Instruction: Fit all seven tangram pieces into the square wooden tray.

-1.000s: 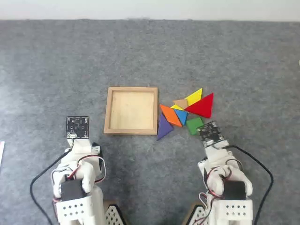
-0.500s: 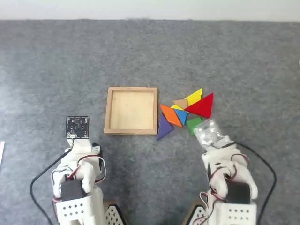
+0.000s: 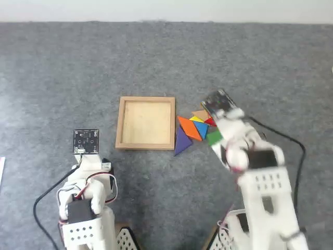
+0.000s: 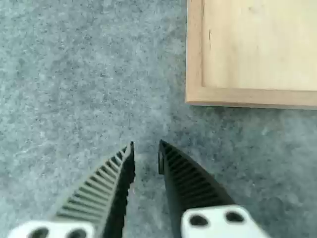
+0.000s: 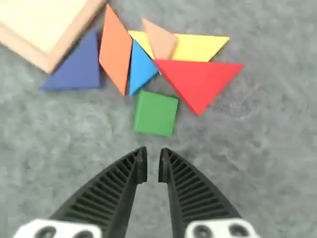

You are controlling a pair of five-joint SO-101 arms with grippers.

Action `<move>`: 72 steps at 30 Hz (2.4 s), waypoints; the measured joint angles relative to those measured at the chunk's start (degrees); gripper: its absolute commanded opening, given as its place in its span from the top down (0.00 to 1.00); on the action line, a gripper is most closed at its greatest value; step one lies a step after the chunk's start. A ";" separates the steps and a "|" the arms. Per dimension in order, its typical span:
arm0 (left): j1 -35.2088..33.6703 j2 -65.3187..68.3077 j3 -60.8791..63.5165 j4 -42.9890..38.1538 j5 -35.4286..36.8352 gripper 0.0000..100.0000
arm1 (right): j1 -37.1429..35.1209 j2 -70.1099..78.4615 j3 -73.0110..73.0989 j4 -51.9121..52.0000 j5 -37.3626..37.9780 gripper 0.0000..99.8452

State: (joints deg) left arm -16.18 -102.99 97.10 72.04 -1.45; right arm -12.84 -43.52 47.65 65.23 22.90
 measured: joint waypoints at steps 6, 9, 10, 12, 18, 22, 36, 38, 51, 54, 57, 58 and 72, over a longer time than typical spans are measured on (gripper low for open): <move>0.00 0.00 0.00 0.00 0.00 0.92 | -0.79 14.86 -9.14 -6.51 -28.22 0.93; 0.00 0.00 0.00 0.00 0.00 0.92 | -0.62 19.34 -11.60 -6.95 -47.56 0.93; 0.00 0.00 0.00 0.00 0.00 0.92 | -0.53 20.57 -11.96 -6.95 -53.89 0.93; 0.00 0.00 0.00 0.00 0.00 0.92 | -0.53 22.59 -12.13 -6.95 -64.44 0.93; 0.00 0.00 0.00 0.00 0.00 0.92 | -0.18 26.99 -12.75 -7.12 -75.87 0.78; 0.00 0.00 0.00 0.00 0.00 0.92 | 0.00 29.98 -15.65 -5.98 -77.27 0.75; 0.00 0.00 0.00 0.00 0.00 0.92 | 2.20 43.69 -26.29 -5.10 -80.09 0.75; 0.00 0.00 0.00 0.00 0.00 0.92 | 2.37 44.66 -26.90 -5.10 -80.09 0.75; 0.00 0.00 0.00 0.00 0.00 0.92 | 4.92 58.20 -36.40 -5.10 -77.54 0.75; 0.00 0.00 0.00 0.00 0.00 0.92 | 5.80 58.99 -37.80 -5.10 -77.36 0.75; 0.00 0.00 0.00 0.00 0.00 0.92 | 5.63 58.99 -38.15 -5.10 -77.27 0.72; 0.00 0.00 0.00 0.00 0.00 0.92 | 5.54 58.99 -38.15 -5.10 -77.27 0.70; 0.00 0.00 0.00 0.00 0.00 0.92 | 5.63 59.08 -41.23 -6.59 -78.51 0.67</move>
State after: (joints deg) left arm -16.18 -102.99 97.10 72.04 -1.45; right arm -7.21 15.56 6.42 58.64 -55.60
